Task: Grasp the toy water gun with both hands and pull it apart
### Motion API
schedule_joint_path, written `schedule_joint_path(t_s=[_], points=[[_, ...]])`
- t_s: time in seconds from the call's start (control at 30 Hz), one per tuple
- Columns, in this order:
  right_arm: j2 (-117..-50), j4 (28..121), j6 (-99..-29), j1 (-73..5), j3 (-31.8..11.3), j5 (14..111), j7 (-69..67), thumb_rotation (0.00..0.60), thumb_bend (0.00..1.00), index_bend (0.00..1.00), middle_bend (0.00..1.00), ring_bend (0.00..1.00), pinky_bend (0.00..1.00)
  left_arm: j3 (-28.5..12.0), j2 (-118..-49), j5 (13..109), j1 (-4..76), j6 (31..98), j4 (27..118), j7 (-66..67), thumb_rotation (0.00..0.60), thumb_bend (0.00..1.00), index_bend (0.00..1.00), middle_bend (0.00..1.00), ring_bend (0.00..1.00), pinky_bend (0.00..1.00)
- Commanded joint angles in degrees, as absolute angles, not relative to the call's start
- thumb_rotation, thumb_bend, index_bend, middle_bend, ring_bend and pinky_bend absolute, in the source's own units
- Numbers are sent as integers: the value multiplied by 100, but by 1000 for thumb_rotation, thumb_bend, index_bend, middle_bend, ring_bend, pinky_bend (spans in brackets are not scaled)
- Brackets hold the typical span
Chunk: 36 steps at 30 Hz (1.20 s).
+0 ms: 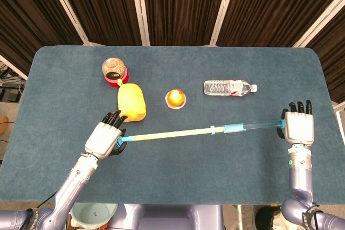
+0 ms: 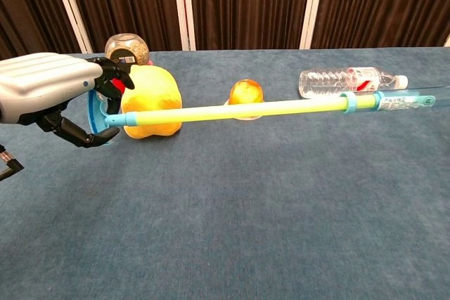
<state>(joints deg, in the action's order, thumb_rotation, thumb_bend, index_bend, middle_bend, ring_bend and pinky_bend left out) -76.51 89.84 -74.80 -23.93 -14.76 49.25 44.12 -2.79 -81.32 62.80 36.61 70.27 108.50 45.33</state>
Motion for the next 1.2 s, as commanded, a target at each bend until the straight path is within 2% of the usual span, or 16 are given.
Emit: schedule_joint_path(t_s=[0.03,0.7,0.73,0.77,0.83,0.87,0.9,0.97,1.03,1.2], points=[[-7616,8959,-7468,-2393,-1475,4876,4404,600,455,788,246,152,65,-272,-8115,6295,3653,7024,10851,4520,600,418,575,135,37,128],[-7507,8832,-7487,-2415,-1410,4776,4327,600,453,772,239,149,65,-254,-8030,6345,3610,6997,10854,4430,600,415,568,133,37,128],[-7503,8829,-7486,-2416,-1408,4771,4322,600,449,746,226,142,65,-255,-8027,6343,3607,6994,10853,4422,600,406,555,132,37,127],[-7496,8838,-7478,-2417,-1404,4768,4315,600,435,678,194,125,62,-255,-8024,6345,3605,6993,10853,4415,600,376,517,128,37,126],[-7450,8879,-7409,-2408,-1373,4737,4288,600,380,441,100,66,39,-245,-8022,6371,3598,6980,10851,4379,600,283,395,106,35,119],[-7423,8914,-7363,-2403,-1351,4710,4290,600,336,287,47,31,21,-239,-8018,6372,3596,6966,10855,4363,600,215,293,82,32,111],[-7394,8946,-7325,-2402,-1328,4680,4316,600,305,184,19,11,9,-232,-8015,6365,3596,6945,10863,4348,600,161,204,59,27,102],[-7334,9017,-7268,-2415,-1283,4618,4410,600,262,67,0,0,0,-220,-7996,6332,3606,6895,10888,4352,600,76,62,22,15,87],[-7299,9086,-7257,-2424,-1267,4598,4440,600,245,21,0,0,0,-221,-7975,6301,3617,6863,10926,4366,600,29,5,4,8,79],[-7224,9229,-7303,-2427,-1232,4627,4434,600,216,0,0,0,0,-232,-7902,6263,3612,6831,11052,4303,600,13,0,0,8,77]])
